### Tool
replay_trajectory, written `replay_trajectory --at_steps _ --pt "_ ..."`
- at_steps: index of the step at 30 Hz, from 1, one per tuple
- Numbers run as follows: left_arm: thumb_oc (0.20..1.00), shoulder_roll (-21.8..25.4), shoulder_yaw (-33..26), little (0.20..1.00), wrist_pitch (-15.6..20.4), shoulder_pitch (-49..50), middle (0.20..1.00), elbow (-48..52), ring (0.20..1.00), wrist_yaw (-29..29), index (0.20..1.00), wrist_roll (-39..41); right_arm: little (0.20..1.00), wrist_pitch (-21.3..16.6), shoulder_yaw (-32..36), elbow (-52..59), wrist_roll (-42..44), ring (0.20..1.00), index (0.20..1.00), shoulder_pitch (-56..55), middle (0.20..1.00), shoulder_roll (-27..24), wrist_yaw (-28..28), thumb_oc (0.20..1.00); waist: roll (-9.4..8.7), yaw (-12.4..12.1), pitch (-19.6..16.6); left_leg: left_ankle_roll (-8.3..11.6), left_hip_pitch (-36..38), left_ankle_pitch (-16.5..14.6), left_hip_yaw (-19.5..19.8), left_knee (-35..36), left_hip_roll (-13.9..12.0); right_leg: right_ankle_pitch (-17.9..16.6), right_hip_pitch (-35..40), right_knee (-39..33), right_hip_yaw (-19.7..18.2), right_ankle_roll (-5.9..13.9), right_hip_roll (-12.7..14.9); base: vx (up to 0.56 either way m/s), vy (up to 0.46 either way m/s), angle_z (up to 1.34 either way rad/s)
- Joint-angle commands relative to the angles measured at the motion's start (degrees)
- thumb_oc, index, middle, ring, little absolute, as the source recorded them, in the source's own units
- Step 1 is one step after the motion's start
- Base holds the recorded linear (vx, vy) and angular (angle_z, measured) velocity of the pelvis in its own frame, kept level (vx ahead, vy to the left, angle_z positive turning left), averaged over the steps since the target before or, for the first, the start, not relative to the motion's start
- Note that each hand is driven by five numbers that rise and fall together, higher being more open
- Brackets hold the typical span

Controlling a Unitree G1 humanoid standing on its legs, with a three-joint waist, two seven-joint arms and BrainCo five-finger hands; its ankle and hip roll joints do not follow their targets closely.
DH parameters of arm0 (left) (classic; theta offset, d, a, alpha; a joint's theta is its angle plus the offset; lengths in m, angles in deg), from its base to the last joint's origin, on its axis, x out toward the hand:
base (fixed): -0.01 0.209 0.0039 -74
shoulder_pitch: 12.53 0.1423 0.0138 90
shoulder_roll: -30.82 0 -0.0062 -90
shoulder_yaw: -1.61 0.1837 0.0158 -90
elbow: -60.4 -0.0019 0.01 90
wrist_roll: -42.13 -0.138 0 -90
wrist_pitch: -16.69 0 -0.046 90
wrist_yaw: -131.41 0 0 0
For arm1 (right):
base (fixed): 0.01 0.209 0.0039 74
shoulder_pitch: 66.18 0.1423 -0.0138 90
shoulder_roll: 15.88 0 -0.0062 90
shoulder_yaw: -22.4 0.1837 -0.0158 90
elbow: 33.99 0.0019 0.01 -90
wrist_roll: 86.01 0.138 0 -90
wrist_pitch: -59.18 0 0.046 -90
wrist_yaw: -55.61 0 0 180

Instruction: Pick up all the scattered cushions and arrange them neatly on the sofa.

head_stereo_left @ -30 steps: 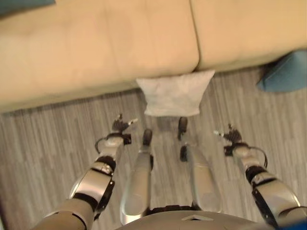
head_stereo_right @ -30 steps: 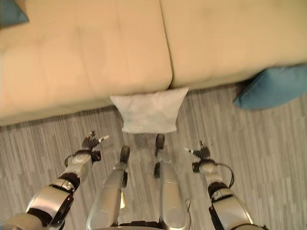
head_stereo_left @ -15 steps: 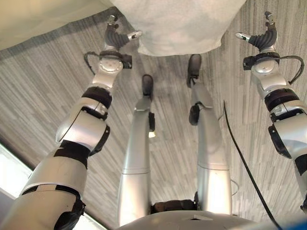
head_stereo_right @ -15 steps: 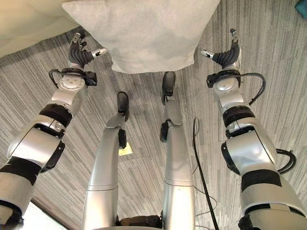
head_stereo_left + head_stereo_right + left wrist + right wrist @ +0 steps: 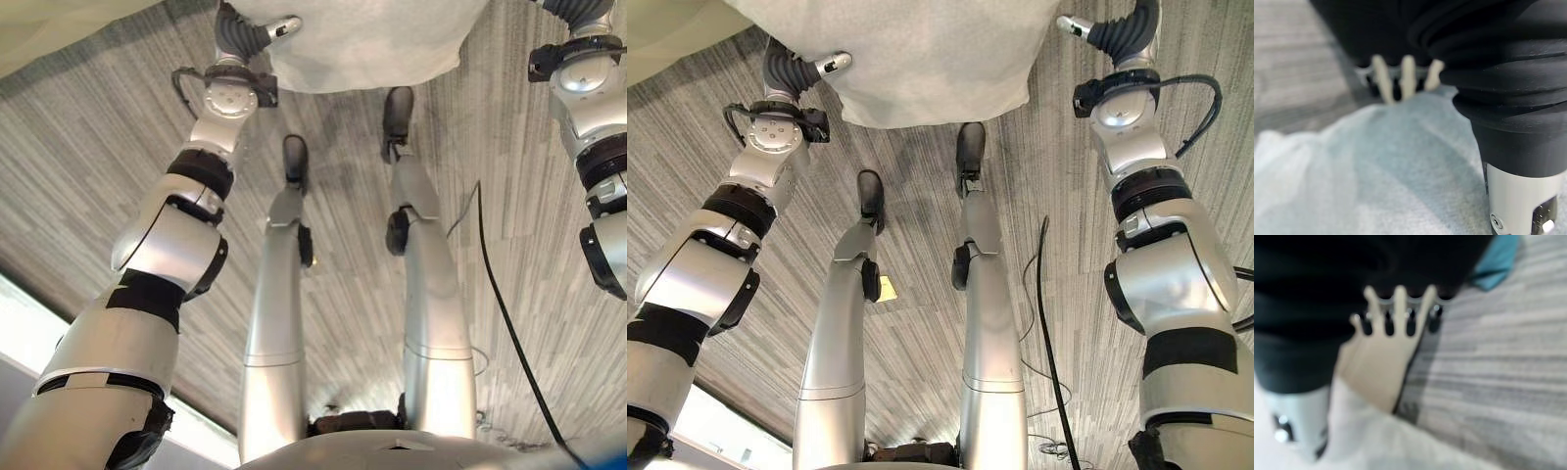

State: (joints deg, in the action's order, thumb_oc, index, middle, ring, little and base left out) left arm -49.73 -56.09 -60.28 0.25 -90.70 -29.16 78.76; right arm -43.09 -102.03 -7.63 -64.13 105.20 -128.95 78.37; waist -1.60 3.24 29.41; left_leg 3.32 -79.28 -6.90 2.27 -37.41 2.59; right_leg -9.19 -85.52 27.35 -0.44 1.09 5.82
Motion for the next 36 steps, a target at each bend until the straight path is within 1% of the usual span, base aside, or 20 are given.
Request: replay_trajectory --at_steps 1,3,5,6,7,8,9,12,14,15,20,25,28,31,32,36 --pt "1.000 -1.69 -1.33 1.000 3.92 2.30 1.000 0.71 1.000 1.45 1.000 -0.07 1.000 -2.32 -3.56 0.76 1.43 1.000 1.000 -1.12 1.000 1.37 -0.04 1.000 2.79 0.52 -5.14 0.33 0.59 3.91 3.38 4.70 -0.70 10.52 0.05 10.45 -0.20 6.85 1.07 0.01 -0.064 0.10" --pt "1.000 -2.87 -1.04 1.000 4.09 1.39 1.000 0.70 1.000 1.67 1.000 0.29 1.000 -2.12 -5.10 0.71 1.02 1.000 1.000 1.09 1.000 3.13 -0.32 1.000 3.15 0.03 -4.94 0.51 0.61 4.56 3.66 5.50 -0.60 10.81 -0.20 10.77 0.01 6.80 1.24 0.00 -0.070 0.13" --pt "1.000 -3.87 0.29 1.000 5.69 -2.49 1.000 1.55 1.000 1.91 1.000 1.86 1.000 -1.70 -8.80 -0.90 0.03 1.000 1.000 5.61 1.000 8.76 -0.96 1.000 3.81 -1.30 -4.50 0.78 0.13 5.93 4.08 6.83 -0.29 10.81 -1.13 11.19 0.37 7.00 1.49 0.01 -0.057 0.09" --pt "1.000 -4.13 0.22 1.000 6.05 -2.91 1.000 1.76 1.000 1.94 1.000 2.44 1.000 -1.74 -9.10 -0.74 0.00 1.000 1.000 6.15 1.000 9.52 -1.07 1.000 3.84 -1.43 -4.41 0.75 0.03 6.06 4.08 6.95 -0.20 10.84 -1.33 11.32 0.36 7.00 1.46 0.02 -0.035 0.09" --pt "1.000 -4.25 0.01 1.000 6.59 -3.27 1.000 2.41 1.000 1.99 1.000 3.28 0.347 -1.79 -9.60 -0.02 -0.10 0.347 0.347 6.68 0.347 10.46 -1.02 0.347 3.85 -1.54 -4.37 0.75 -0.16 6.18 4.09 7.02 -0.06 10.90 -1.52 11.35 0.42 6.97 1.49 0.01 -0.012 0.11" --pt "0.586 -4.21 -0.01 0.586 6.59 -3.26 0.586 2.42 0.586 1.98 0.586 3.29 0.200 -1.78 -9.62 -0.02 -0.10 0.200 0.200 6.71 0.200 10.49 -1.00 0.200 3.87 -1.50 -4.37 0.75 -0.18 6.19 4.10 7.02 -0.04 10.91 -1.55 11.36 0.43 6.97 1.51 0.02 -0.009 0.11" --pt "0.200 -3.71 -0.43 0.200 7.55 -2.94 0.200 5.08 0.200 2.04 0.200 3.95 0.200 -2.32 -9.63 2.99 0.49 0.200 0.200 6.66 0.200 11.98 -1.23 0.200 3.75 -1.48 -4.45 0.66 -0.40 6.37 4.11 7.20 0.10 10.92 -1.89 11.50 0.50 6.92 1.51 0.03 0.001 0.07" --pt "0.200 -2.82 -2.71 0.200 9.39 -0.20 0.200 11.07 0.200 2.47 0.200 5.89 0.200 -4.20 -6.41 11.03 1.94 0.200 0.200 3.55 0.200 13.98 -0.48 0.200 3.30 -1.17 -4.62 0.61 -0.20 6.54 4.36 7.81 0.31 11.10 -1.82 11.54 0.69 6.82 1.13 0.02 0.017 0.02" --pt "0.200 -2.52 -3.45 0.200 9.94 1.64 0.200 14.34 0.200 3.13 0.200 5.24 0.200 -4.83 -5.15 15.53 0.77 0.200 0.200 1.49 0.200 14.13 -0.17 0.200 2.85 -0.91 -4.84 0.41 0.02 6.37 4.40 8.03 0.34 11.05 -1.66 11.62 0.82 6.78 0.87 0.00 0.000 0.00" --pt "0.200 -2.07 -3.85 0.200 10.29 2.83 0.200 16.33 0.200 3.25 0.200 4.68 0.200 -5.08 -4.07 17.98 -0.06 0.200 0.200 0.22 0.200 13.80 0.14 0.200 2.63 -0.68 -5.05 0.37 0.18 6.30 4.46 8.00 0.44 11.08 -1.41 11.48 0.93 6.70 0.84 0.00 0.000 0.00" --pt "0.200 -2.73 -6.49 0.200 11.74 9.70 0.200 25.77 0.200 4.84 0.200 1.83 0.200 -6.37 2.05 27.22 -3.45 0.200 0.200 -7.43 0.200 12.58 0.79 0.200 2.40 0.17 -5.76 0.28 2.30 6.18 4.58 9.11 0.57 11.01 0.42 10.51 0.87 6.41 0.51 0.00 0.006 0.00" --pt "0.200 -4.16 -8.92 0.200 11.74 18.41 0.200 35.58 0.200 5.59 0.200 -2.24 0.200 -7.22 8.60 36.66 -6.61 0.200 0.200 -17.30 0.200 10.60 0.51 0.200 2.25 0.69 -6.58 0.28 5.47 6.00 4.49 10.77 0.47 11.27 3.61 9.01 1.04 6.08 0.30 0.00 0.014 0.00" --pt "0.200 -4.67 -10.63 0.200 11.28 24.55 0.200 41.06 0.200 5.29 0.200 -5.24 0.200 -9.50 14.80 43.82 -5.13 0.200 0.200 -25.42 0.200 11.75 -0.63 0.200 2.33 0.84 -7.14 0.33 8.67 5.92 4.38 11.94 0.33 11.28 7.26 7.40 1.28 5.96 0.27 0.00 0.035 -0.03" --pt "0.200 -5.01 -12.18 0.200 11.06 29.60 0.200 45.03 0.200 4.25 0.200 -6.70 0.200 -11.07 18.84 49.66 -4.71 0.200 0.200 -32.31 0.200 12.54 -2.02 0.200 2.30 1.08 -7.30 0.43 12.79 5.67 4.54 13.17 0.19 11.20 11.82 5.79 1.76 5.83 0.49 -0.03 0.018 -0.05" --pt "0.200 -4.65 -12.61 0.200 11.05 31.02 0.200 46.28 0.200 4.02 0.200 -7.17 0.200 -11.31 19.98 51.61 -5.12 0.200 0.200 -34.13 0.200 12.69 -2.17 0.200 2.19 1.18 -7.01 0.47 13.39 7.18 4.35 13.60 0.23 9.44 12.65 4.77 2.04 5.49 0.71 -0.08 0.017 -0.05" --pt "0.200 -3.00 -14.22 0.200 11.28 37.56 0.200 52.59 0.200 3.94 0.200 -12.05 0.200 -12.72 23.48 59.84 -5.35 0.200 0.200 -42.81 0.200 13.59 -4.04 0.200 1.89 1.16 -7.13 0.67 21.16 7.23 4.93 16.86 0.09 8.76 21.05 0.58 2.40 5.45 0.78 -0.02 0.002 -0.01"
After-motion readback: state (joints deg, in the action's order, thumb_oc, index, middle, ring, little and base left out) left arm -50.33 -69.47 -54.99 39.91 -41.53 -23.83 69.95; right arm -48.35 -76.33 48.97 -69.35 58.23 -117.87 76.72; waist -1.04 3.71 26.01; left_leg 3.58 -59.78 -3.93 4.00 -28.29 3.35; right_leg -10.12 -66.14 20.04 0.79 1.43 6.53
